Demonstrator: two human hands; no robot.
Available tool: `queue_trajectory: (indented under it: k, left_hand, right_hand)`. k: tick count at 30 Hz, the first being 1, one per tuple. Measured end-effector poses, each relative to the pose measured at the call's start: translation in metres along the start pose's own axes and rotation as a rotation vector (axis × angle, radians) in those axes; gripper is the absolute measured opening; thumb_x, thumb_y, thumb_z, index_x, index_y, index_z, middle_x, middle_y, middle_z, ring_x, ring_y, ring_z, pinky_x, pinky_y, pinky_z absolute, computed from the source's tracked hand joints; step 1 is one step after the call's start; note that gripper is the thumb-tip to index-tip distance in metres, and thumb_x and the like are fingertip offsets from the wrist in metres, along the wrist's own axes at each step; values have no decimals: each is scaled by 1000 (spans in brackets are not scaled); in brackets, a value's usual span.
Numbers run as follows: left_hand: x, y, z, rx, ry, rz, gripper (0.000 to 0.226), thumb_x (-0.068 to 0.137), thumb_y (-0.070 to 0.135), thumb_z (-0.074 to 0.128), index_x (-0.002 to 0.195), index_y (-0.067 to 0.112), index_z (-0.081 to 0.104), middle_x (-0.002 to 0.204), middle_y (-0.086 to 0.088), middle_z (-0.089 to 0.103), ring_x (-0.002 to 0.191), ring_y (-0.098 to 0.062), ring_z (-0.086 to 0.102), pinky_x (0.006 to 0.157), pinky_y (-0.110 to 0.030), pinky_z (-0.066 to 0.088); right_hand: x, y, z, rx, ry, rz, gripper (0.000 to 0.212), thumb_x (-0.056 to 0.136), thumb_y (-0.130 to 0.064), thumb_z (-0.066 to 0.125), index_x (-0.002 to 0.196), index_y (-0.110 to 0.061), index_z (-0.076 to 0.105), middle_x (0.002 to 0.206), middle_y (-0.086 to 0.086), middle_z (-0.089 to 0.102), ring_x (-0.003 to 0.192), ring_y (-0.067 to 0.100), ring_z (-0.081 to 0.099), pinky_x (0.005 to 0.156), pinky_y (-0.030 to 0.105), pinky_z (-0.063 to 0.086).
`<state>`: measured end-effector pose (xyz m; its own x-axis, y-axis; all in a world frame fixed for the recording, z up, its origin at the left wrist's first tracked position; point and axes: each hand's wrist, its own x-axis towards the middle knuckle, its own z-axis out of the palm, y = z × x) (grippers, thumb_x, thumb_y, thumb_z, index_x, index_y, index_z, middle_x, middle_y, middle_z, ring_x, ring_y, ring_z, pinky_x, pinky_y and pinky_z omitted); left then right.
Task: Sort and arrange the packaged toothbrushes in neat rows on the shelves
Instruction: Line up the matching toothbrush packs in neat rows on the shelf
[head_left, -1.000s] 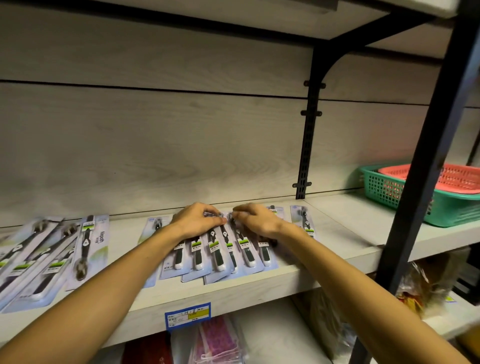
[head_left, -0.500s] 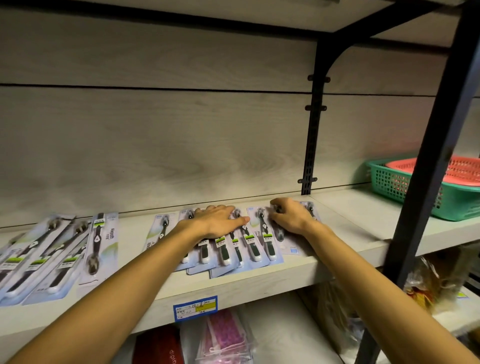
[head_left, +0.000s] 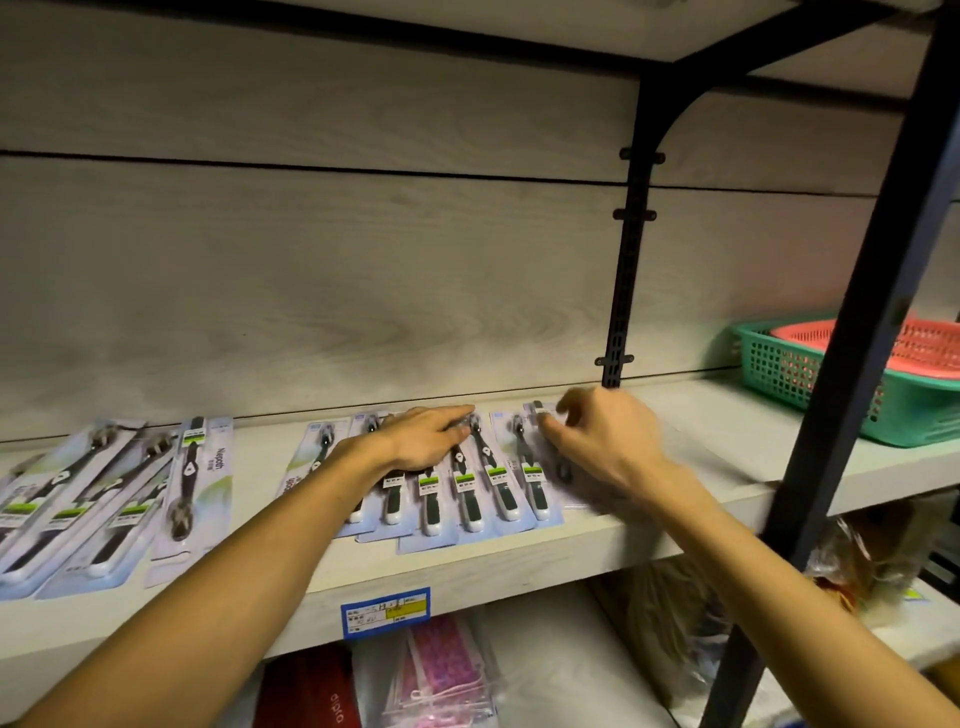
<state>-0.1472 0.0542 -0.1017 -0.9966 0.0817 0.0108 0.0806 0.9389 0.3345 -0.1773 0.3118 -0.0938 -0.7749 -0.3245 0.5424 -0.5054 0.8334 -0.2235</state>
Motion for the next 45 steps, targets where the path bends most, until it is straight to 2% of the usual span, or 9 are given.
queue_trajectory:
  k: [4, 8, 14, 21, 27, 32, 35, 39, 45]
  left_hand:
    - [-3, 10, -1, 176, 68, -32, 56, 105, 54, 27, 157, 37, 21, 160, 2, 35, 150, -27, 25, 119, -65, 2]
    - [-6, 19, -2, 119, 121, 11, 59, 102, 60, 34, 154, 34, 32, 154, 5, 46, 144, -25, 38, 119, -62, 11]
    - [-9, 21, -1, 10, 156, -25, 62, 100, 63, 37, 153, 30, 36, 154, 1, 46, 140, -25, 43, 116, -51, 31]
    - [-17, 23, -10, -267, 505, -22, 59, 102, 56, 38, 152, 24, 37, 157, 1, 40, 135, -23, 48, 110, -52, 41]
    - [-17, 23, -1, -273, 316, 115, 52, 99, 61, 40, 137, 30, 57, 141, 8, 57, 125, -13, 54, 102, -36, 43]
    - [-14, 23, 0, -203, 155, 170, 48, 94, 60, 52, 133, 33, 60, 137, 10, 59, 122, -12, 55, 106, -42, 46]
    - [-15, 23, 0, -146, 103, 176, 59, 89, 67, 54, 136, 31, 57, 140, 8, 56, 124, -13, 53, 107, -44, 45]
    - [-2, 29, -5, -70, 161, 114, 57, 92, 63, 53, 138, 28, 55, 144, 4, 54, 128, -18, 52, 108, -44, 43]
    - [30, 51, -8, -36, 60, 25, 64, 95, 57, 55, 146, 19, 50, 147, -3, 53, 131, -22, 52, 111, -37, 40]
  right_hand:
    - [-32, 5, -6, -112, -61, -31, 53, 82, -72, 50, 63, -24, 65, 50, -14, 55, 47, -2, 50, 46, 16, 30]
    - [-26, 13, -14, -97, -62, -3, 42, 84, -63, 61, 71, -26, 75, 65, -9, 67, 65, 12, 58, 56, 24, 39]
    - [-12, 32, -23, 254, -17, 133, 31, 87, -44, 69, 72, -18, 77, 66, -2, 70, 62, 18, 62, 54, 27, 40]
    - [2, 52, -30, 214, -176, -80, 14, 90, -41, 69, 95, -32, 79, 90, -16, 71, 77, 8, 59, 64, 28, 41]
    - [29, 47, -21, 245, -322, -76, 17, 92, -17, 66, 104, -18, 79, 104, -1, 76, 86, 9, 64, 80, 26, 47]
    - [50, 33, 2, 142, -382, 154, 29, 91, -41, 68, 91, -14, 77, 95, 9, 73, 92, 23, 66, 81, 32, 49]
    - [46, 22, 21, -56, -200, 221, 42, 88, -45, 67, 110, -9, 67, 120, 14, 60, 109, 34, 60, 88, 37, 49]
    - [38, 20, 23, -193, -29, 246, 48, 87, -57, 57, 69, -12, 53, 93, 12, 69, 78, 32, 57, 64, 32, 39]
    - [45, 30, 22, -5, -202, 277, 29, 87, -37, 62, 87, -9, 68, 98, 14, 71, 86, 34, 62, 69, 30, 43]
